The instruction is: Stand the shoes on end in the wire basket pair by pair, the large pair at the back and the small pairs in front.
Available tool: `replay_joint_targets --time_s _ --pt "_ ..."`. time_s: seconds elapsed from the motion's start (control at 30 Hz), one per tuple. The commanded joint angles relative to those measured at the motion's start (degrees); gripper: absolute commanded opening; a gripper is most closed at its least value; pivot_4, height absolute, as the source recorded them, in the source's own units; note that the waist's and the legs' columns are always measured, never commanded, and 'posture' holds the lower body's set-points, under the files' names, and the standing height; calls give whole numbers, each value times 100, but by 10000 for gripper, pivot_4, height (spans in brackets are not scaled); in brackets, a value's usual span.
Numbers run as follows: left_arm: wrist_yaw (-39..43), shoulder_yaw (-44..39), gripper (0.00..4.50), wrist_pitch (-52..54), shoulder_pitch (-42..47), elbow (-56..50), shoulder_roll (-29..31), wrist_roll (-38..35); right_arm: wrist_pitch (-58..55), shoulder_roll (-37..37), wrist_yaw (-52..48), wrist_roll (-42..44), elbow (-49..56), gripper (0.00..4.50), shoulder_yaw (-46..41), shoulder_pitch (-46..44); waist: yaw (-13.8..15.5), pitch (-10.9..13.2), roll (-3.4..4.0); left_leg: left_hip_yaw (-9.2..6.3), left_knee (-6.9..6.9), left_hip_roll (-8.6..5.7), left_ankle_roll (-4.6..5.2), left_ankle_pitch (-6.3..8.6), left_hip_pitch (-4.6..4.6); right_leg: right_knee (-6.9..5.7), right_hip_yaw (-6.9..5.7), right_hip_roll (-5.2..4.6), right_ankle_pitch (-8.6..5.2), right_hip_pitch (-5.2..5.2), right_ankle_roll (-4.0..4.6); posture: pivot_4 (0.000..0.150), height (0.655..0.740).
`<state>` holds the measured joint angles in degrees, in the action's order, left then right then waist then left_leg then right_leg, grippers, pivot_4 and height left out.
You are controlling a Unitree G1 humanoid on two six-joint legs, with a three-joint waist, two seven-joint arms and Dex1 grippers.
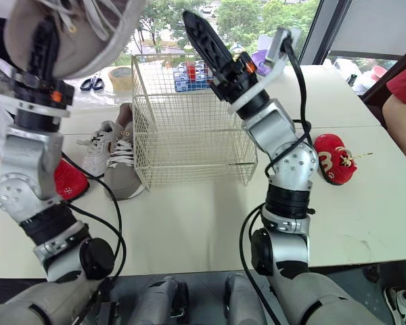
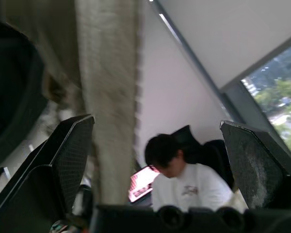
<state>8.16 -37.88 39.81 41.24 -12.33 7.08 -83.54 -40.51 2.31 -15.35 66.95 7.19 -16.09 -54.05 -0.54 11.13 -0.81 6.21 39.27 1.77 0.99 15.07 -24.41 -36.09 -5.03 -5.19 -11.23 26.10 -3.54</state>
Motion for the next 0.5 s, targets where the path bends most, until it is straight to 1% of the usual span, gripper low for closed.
replay_joint_targets --time_s 0.03,0.1,0.2,0.3,0.5 --pt "55 229 6106 -394 23 -393 -25 -275 87 -25 -18 204 209 44647 40 -106 1 -1 -2 0 0 0 3 2 -1 1 -1 0 0 -1 0 1500 7400" --pt "111 376 6106 -429 -102 -392 -25 -307 156 -53 -105 145 125 44647 109 -165 -10 -1 -2 0 1 -1 19 11 -1 3 -1 0 0 -2 0 1500 7400" --pt "275 619 6106 -389 -307 -369 114 -228 301 -91 -202 67 -2 44647 157 -231 -15 -1 -2 0 1 0 16 10 1 4 -1 4 0 -2 0 1500 7400" --pt "347 760 6106 -408 -398 -346 209 -358 453 -91 -297 -56 -148 44647 213 -275 -17 -1 -2 -1 0 2 19 11 2 5 -1 7 0 0 0 1500 7400" --pt "427 1109 6106 -443 -608 -337 254 -162 631 -53 -479 -205 -277 44647 279 -387 -15 -1 -2 -2 0 3 19 11 2 6 -1 8 0 0 0 1500 7400"
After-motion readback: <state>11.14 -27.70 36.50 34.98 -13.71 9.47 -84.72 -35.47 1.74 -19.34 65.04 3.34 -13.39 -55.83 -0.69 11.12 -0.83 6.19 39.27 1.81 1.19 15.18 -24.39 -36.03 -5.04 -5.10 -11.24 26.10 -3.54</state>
